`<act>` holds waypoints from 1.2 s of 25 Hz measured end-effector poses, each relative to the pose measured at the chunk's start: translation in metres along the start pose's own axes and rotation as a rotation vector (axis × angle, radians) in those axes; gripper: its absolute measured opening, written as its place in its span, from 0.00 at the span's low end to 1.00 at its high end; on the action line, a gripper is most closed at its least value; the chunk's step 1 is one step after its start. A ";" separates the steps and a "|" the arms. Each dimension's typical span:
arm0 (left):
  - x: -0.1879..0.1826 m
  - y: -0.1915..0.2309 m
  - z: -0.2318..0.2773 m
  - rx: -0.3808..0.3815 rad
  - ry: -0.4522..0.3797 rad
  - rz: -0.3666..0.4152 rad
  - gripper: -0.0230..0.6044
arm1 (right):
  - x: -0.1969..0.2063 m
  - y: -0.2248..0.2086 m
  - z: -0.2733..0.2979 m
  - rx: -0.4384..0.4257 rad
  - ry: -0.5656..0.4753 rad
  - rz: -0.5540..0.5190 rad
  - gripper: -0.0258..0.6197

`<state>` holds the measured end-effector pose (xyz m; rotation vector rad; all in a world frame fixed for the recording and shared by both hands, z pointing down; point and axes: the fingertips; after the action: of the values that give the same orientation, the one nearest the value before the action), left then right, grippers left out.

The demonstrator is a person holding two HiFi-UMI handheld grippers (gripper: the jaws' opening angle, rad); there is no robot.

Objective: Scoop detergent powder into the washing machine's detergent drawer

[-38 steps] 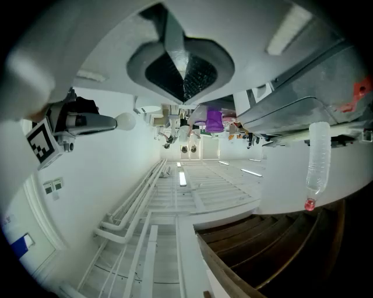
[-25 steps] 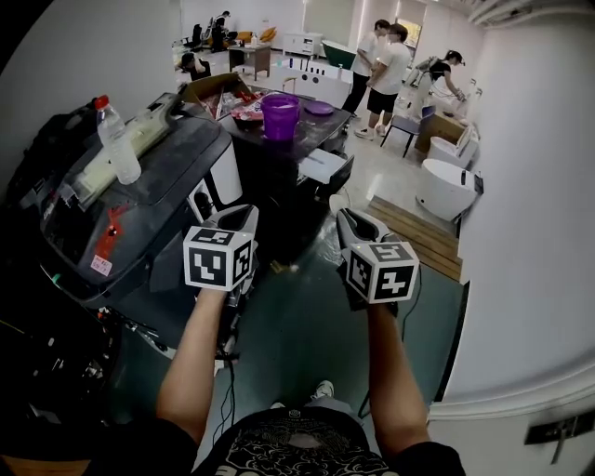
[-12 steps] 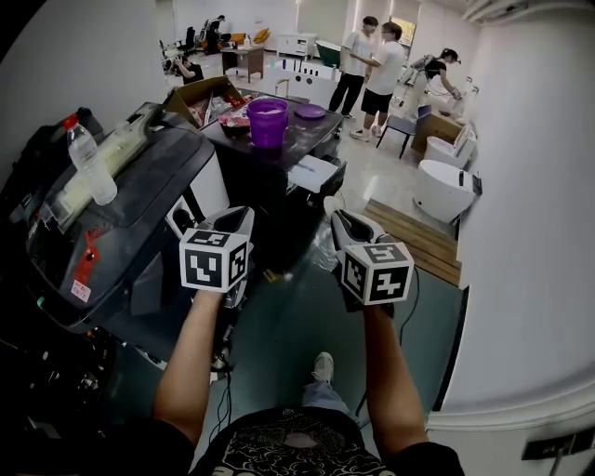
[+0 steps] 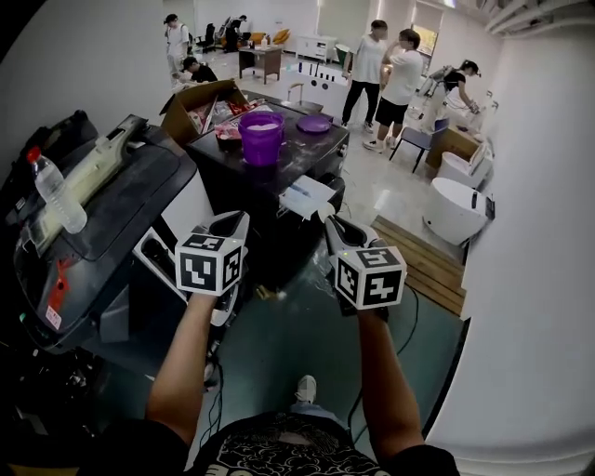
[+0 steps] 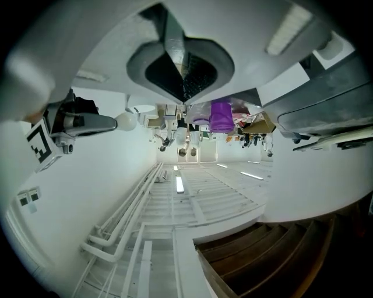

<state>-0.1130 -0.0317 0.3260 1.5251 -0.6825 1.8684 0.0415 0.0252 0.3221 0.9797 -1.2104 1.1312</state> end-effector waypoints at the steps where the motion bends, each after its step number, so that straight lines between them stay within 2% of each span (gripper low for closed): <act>1: -0.002 -0.001 0.008 -0.007 0.003 -0.002 0.04 | -0.001 -0.008 0.006 -0.007 0.002 0.001 0.10; 10: -0.010 -0.004 0.066 -0.070 0.031 -0.006 0.04 | -0.008 -0.065 0.048 -0.072 0.010 0.005 0.10; 19: -0.021 0.008 0.094 -0.145 0.024 -0.018 0.04 | -0.008 -0.084 0.082 -0.149 0.023 0.002 0.10; 30: -0.031 0.013 0.125 -0.168 0.026 -0.007 0.04 | -0.012 -0.107 0.111 -0.180 0.020 0.008 0.10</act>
<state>-0.0365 -0.1362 0.3202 1.3919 -0.7996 1.7755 0.1255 -0.1041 0.3253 0.8254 -1.2772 1.0169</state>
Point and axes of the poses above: the fingertips, and each gripper's own axes: z forward along the fingers, y to its left, x out of its underside, and after that the axes turned 5 degrees about -y, right-handed
